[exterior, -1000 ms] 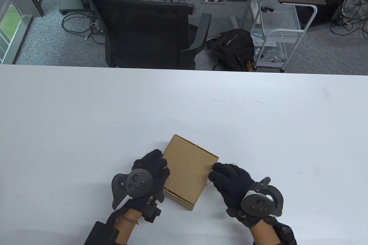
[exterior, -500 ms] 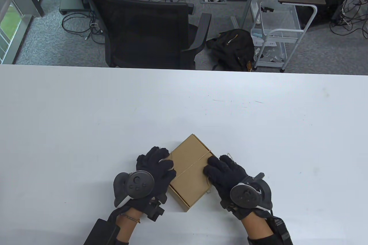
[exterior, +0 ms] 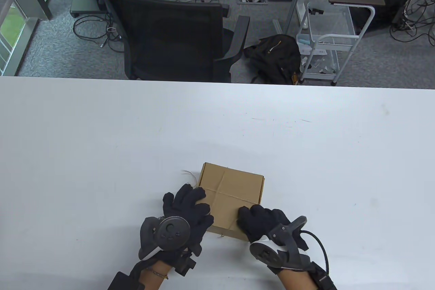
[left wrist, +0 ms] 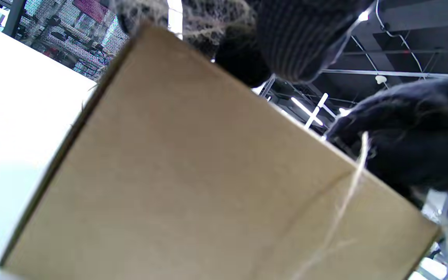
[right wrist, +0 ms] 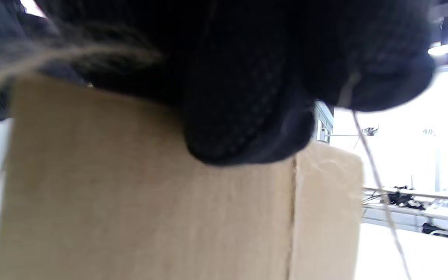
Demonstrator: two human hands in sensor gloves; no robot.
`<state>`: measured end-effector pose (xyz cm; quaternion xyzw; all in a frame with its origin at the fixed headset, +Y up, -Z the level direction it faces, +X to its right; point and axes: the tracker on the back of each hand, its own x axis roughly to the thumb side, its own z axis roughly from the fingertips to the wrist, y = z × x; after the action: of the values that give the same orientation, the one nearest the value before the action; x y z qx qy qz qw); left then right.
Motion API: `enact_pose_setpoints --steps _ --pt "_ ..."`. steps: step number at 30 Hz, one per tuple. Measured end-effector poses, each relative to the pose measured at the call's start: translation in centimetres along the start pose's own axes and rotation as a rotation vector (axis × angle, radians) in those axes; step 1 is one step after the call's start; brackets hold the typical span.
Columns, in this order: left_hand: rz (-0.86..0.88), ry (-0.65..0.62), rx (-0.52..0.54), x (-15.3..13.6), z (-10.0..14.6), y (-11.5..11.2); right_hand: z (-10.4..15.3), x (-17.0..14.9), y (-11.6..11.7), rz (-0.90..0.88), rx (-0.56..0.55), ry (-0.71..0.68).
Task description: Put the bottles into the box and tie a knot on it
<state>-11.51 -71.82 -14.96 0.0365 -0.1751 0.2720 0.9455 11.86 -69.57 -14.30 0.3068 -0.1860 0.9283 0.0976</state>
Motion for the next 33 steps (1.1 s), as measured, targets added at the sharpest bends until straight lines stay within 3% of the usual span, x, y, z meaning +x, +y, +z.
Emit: enact_pose_setpoints --steps 6,11,16,18,24,33 --pt "0.113 -0.065 -0.048 -1.2 -0.7 -0.8 0.4 -3.2 -0.5 -0.065 -0.118 -0.014" --pt "0.245 -0.129 -0.132 -3.0 -1.8 -1.0 1.0 -7.3 0.2 -0.254 -0.156 0.161" --pt "0.313 -0.133 -0.174 -3.9 -2.4 -1.3 1.0 -9.3 1.9 -0.486 -0.091 0.257" --pt "0.275 -0.108 -0.127 -3.7 -2.2 -1.2 1.0 -9.4 1.8 -0.518 -0.079 0.293" --pt "0.141 -0.092 0.006 -2.7 -1.2 -0.2 1.0 -7.6 0.6 -0.273 0.019 0.235" --pt "0.042 -0.004 0.079 -2.2 0.1 0.6 1.5 -7.4 0.7 -0.486 0.068 0.282"
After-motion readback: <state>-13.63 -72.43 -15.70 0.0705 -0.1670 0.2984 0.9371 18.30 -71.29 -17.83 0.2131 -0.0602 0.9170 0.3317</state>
